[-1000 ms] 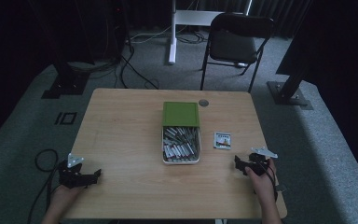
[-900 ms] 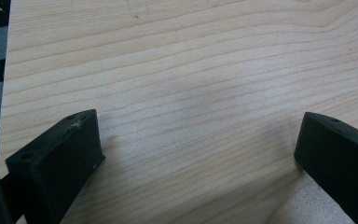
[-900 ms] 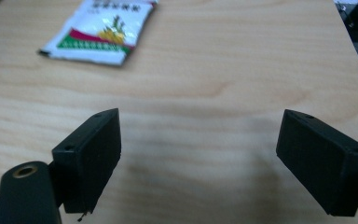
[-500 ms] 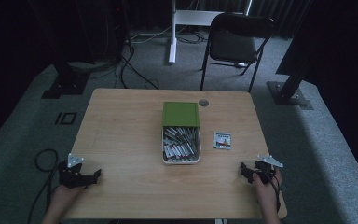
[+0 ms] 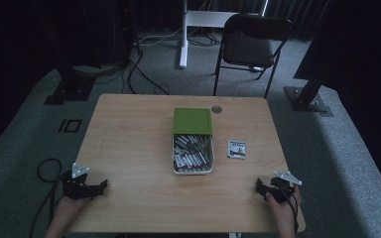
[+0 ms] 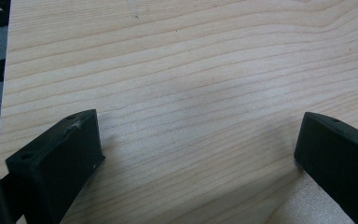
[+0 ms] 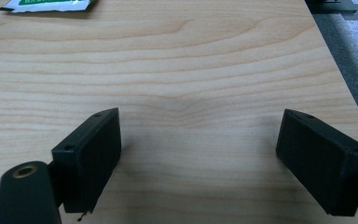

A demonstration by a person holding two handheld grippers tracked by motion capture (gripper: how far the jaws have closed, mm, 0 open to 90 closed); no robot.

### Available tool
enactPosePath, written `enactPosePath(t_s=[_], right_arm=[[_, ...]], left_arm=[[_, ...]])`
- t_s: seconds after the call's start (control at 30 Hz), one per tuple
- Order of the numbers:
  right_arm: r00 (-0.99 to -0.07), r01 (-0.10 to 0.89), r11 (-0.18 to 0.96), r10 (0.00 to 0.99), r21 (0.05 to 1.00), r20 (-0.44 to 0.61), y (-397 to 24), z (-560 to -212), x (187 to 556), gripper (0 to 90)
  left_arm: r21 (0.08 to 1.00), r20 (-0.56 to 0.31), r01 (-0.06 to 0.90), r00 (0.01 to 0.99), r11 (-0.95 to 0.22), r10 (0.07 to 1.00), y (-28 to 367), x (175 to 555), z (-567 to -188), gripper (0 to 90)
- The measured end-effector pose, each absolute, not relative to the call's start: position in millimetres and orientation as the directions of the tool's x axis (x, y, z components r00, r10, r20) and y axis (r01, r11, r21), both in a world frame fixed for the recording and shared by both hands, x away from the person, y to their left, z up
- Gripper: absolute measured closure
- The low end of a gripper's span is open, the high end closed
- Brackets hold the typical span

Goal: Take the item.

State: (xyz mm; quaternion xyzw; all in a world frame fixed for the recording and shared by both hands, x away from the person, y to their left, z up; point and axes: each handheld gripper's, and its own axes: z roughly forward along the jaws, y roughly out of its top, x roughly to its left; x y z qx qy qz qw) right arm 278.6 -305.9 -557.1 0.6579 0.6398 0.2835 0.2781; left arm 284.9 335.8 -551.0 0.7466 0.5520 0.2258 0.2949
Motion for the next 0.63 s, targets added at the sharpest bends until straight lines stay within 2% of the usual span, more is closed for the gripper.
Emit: enactPosePath(t_s=[0.63], right_arm=[[0.009,0.687,-0.021,1.000,0.726,0.020,-306.0,-557.2,280.8,12.2]], left_arm=[[0.690,0.011,0.692,0.286,-0.214,0.958,335.5,284.8,-550.9,1.4]])
